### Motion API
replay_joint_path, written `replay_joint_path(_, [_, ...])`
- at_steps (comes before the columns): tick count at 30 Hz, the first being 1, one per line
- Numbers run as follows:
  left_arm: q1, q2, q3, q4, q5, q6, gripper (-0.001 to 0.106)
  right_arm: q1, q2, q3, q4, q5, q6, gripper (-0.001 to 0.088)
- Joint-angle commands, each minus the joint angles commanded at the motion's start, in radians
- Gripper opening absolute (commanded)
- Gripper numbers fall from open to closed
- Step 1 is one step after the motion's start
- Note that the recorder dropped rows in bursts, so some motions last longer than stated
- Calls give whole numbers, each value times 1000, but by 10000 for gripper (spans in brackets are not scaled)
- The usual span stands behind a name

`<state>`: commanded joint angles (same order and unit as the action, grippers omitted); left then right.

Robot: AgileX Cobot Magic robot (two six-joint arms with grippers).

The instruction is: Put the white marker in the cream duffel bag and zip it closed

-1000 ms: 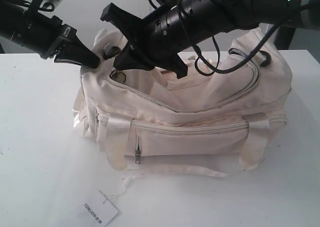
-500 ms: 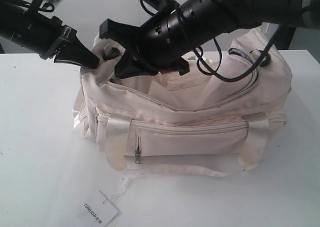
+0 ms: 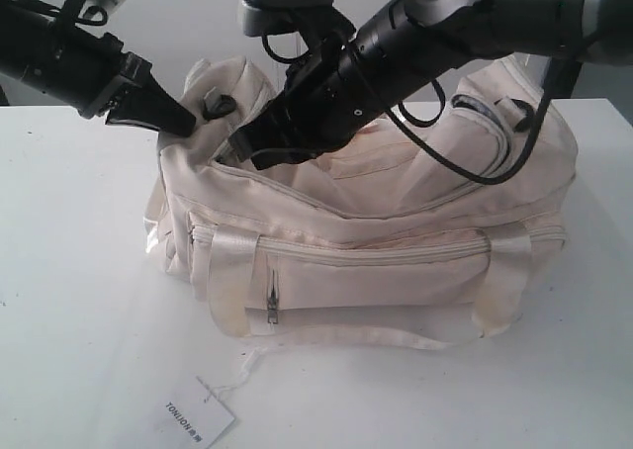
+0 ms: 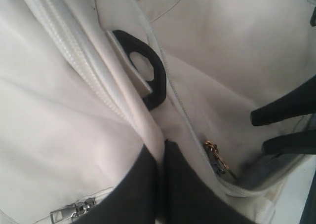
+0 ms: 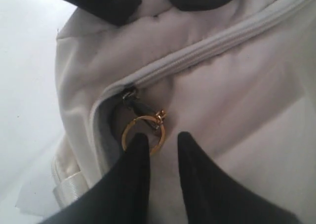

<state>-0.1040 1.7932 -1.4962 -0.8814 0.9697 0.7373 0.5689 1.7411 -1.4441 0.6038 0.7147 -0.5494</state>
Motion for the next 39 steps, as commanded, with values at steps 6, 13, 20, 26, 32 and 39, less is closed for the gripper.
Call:
replay_joint_path(6, [0,47,0,2,5,0,0,0,-6,0,131,1,37,244])
replay_joint_path(13, [0,81,0,0,9,0,0,9,46,0,154,94,53,148])
replay_joint_path(20, [0,84,0,0,7,0,0,9,143,0,154,136,90,0])
replay_joint_path(26, [0,84,0,0,4,0,0,9,193,0,154,135,90,0])
replay_joint_path(32, [0,84,0,0,4,0,0,9,216,0,154,133,143,0])
replay_joint_path(39, [0,84,0,0,4,0,0,9,196,0,152,128,153,0])
